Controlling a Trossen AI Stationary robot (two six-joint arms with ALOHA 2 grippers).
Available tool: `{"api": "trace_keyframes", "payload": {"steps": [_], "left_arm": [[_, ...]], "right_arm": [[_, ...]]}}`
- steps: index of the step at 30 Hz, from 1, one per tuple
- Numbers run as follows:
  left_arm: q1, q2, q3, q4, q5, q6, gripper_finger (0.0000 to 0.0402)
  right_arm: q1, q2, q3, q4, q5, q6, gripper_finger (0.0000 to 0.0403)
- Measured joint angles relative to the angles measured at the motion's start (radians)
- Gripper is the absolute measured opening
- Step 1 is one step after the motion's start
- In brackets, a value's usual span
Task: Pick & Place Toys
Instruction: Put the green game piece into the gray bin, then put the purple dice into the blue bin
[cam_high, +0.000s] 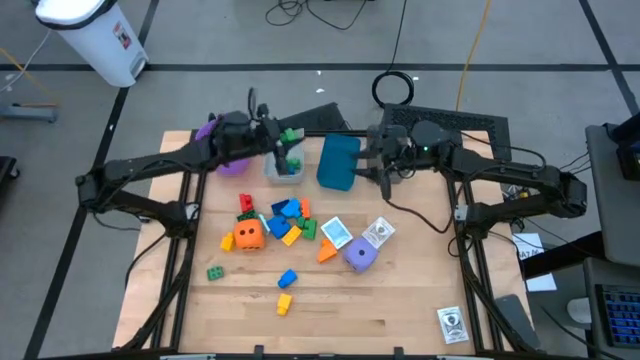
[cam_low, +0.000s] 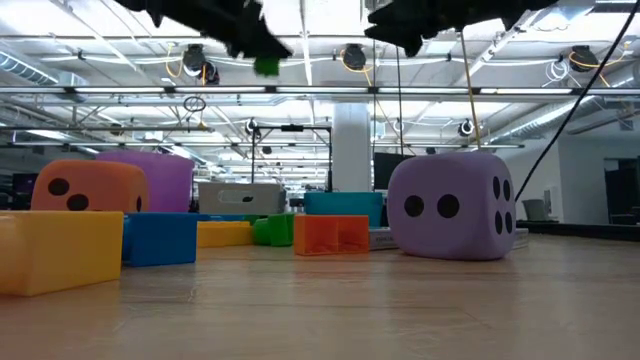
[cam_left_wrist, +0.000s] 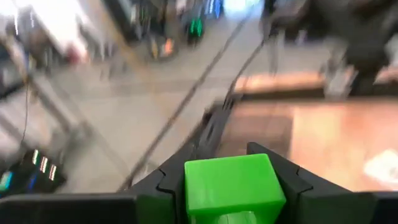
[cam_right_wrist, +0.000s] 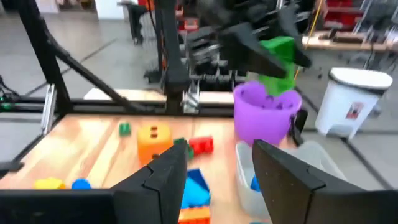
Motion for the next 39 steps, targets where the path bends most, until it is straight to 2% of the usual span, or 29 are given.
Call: {"api": "trace_keyframes", "payload": {"steps": [6,10,14,19,23,30,39], "left_arm": [[0.130,0.131,0.108,-0.274,0.003,0.008,0.0130],[0.191,0.259,0.212,-0.452,0.053,0.027,0.0141],[0.219,0.403,0.307,-0.599,0.087,0.061,0.0151],[0.232,0.552,0.406,-0.745,0.075,0.095,0.0129],[0.234,0.633,0.460,-0.857,0.075,0.112,0.0129],[0.234,0.712,0.466,-0.931,0.075,0.129,0.0157],[0.234,0.723,0.466,-0.921,0.075,0.132,0.0112]], "right_arm": [[0.000,0.012,-0.003,-0.099,0.001,0.004,0.0174],[0.000,0.011,-0.049,-0.107,0.001,0.007,0.0170],[0.000,0.011,-0.096,-0.108,0.002,0.018,0.0169],[0.000,0.011,-0.146,-0.107,0.002,0.028,0.0169],[0.000,0.011,-0.177,-0.106,0.002,0.034,0.0169],[0.000,0.011,-0.207,-0.102,0.005,0.034,0.0169],[-0.001,0.011,-0.210,-0.101,0.006,0.034,0.0169]]}}
